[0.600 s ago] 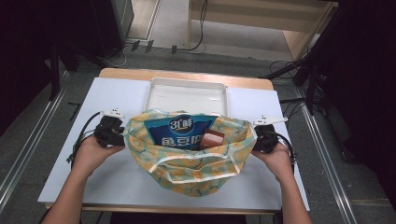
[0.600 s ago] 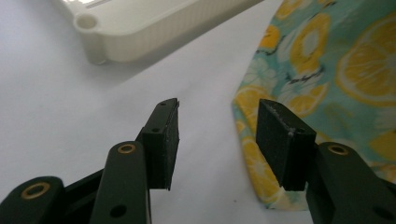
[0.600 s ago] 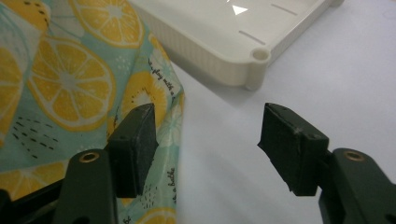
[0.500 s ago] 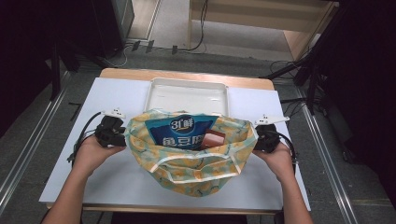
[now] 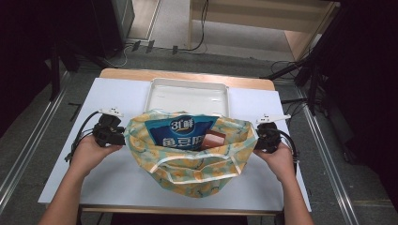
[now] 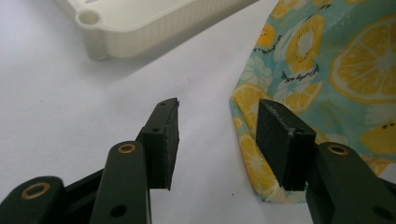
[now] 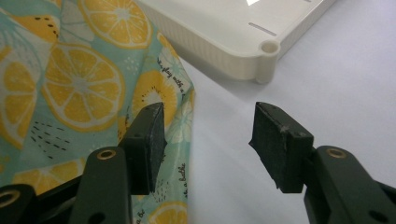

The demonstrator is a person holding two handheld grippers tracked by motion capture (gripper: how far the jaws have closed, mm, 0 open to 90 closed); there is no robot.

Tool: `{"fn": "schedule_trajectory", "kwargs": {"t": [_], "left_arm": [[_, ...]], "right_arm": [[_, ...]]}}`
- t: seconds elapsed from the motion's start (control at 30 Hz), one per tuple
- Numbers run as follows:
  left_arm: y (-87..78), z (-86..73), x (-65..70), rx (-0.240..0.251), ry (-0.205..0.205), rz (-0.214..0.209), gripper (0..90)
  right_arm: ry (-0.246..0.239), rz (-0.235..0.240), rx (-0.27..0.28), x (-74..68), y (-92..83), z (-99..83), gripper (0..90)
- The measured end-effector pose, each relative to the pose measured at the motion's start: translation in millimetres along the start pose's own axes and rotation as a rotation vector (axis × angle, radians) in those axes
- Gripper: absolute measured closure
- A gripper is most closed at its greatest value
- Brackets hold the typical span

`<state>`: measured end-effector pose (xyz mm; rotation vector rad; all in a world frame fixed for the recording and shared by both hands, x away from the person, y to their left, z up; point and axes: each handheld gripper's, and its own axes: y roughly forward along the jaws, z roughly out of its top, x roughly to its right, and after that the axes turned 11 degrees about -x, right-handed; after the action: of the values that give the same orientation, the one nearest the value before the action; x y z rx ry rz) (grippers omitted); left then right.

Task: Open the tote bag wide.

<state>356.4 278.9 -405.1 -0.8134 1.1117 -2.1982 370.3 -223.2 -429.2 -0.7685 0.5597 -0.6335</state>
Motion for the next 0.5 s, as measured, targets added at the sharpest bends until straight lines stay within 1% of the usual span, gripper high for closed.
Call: {"fn": "schedule_trajectory", "kwargs": {"t": [0.07, 0.23, 0.33, 0.43, 0.5], "left_arm": [[-1.0, 0.1, 0.4, -0.001, -0.002, -0.006, 49.4], [-3.6, 1.0, 2.3, 0.002, 0.011, -0.017, 48.3], [-3.1, 1.5, 2.9, -0.005, 0.012, -0.017, 47.7], [-3.9, 1.2, 2.5, -0.018, 0.002, -0.027, 47.7], [-4.9, 0.3, 2.3, -0.016, -0.001, -0.030, 48.0]], "right_arm": [[-0.001, -0.001, -0.002, 0.0, 0.3, 0.4, 46.0], [-0.003, 0.000, 0.006, -0.6, -3.5, 1.0, 47.4], [0.004, 0.019, 0.008, 0.1, -5.9, 1.7, 49.4], [-0.001, 0.023, 0.006, 0.3, -7.5, 1.8, 49.7], [0.000, 0.030, 0.015, 1.5, -8.9, 1.7, 49.9]]}}
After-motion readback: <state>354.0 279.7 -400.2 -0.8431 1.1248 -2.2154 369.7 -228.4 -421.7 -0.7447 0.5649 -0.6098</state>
